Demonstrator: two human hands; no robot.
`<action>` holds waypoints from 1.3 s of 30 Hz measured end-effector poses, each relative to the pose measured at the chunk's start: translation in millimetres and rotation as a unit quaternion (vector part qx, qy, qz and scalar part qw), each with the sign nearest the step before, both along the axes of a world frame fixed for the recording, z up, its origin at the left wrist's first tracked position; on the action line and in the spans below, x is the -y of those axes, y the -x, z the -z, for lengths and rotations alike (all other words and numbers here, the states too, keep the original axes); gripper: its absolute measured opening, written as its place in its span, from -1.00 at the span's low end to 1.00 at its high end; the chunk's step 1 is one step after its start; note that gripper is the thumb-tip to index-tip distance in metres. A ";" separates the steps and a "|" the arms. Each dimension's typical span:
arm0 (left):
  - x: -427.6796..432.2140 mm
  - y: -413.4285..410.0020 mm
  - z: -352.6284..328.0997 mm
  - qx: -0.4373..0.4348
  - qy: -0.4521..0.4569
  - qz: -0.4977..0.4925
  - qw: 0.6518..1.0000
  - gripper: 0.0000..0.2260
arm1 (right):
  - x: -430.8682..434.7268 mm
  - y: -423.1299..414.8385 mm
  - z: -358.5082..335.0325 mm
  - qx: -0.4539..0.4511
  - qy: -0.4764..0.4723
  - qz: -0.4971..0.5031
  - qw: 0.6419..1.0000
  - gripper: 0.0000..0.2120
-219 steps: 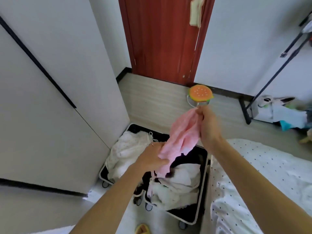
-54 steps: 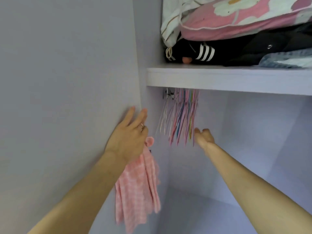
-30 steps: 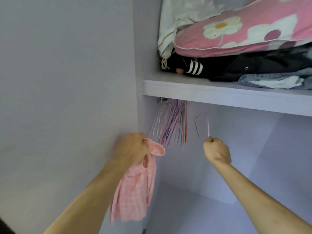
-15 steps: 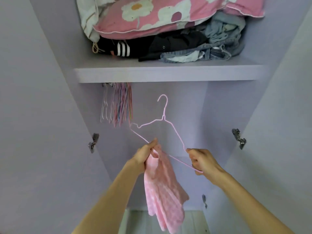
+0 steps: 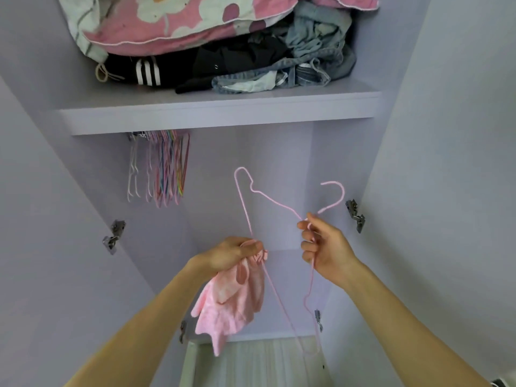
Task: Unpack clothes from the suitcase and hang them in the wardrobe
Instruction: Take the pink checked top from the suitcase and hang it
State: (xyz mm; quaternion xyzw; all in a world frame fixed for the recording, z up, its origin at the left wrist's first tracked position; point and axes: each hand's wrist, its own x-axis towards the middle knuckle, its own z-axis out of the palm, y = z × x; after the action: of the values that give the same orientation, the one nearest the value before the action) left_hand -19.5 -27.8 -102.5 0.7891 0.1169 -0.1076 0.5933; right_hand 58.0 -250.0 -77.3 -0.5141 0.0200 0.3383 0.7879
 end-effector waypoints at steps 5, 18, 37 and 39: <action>3.9 -4.4 -15.7 0.017 -0.094 0.002 0.995 -0.76 | 3.1 -9.1 3.7 0.053 0.141 0.060 0.987 -0.49; 10.7 -6.7 -36.7 0.052 -0.127 0.054 0.989 -0.69 | -25.1 20.5 25.0 0.137 0.168 -0.063 0.974 -0.76; -60.6 19.5 -50.6 -0.047 -0.503 0.059 0.861 -0.86 | -21.2 -30.6 2.0 0.249 0.319 0.114 0.907 -0.90; -70.3 19.7 -55.0 -0.035 -0.492 0.000 0.870 -0.78 | -16.9 -35.4 1.3 0.260 0.349 0.132 0.891 -0.84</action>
State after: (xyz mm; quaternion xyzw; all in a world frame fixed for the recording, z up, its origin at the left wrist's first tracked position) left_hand -39.2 42.5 -47.5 0.9746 0.1753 -0.0643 0.1237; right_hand 93.4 -233.1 -78.6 -0.8180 -0.0013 0.0569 0.5723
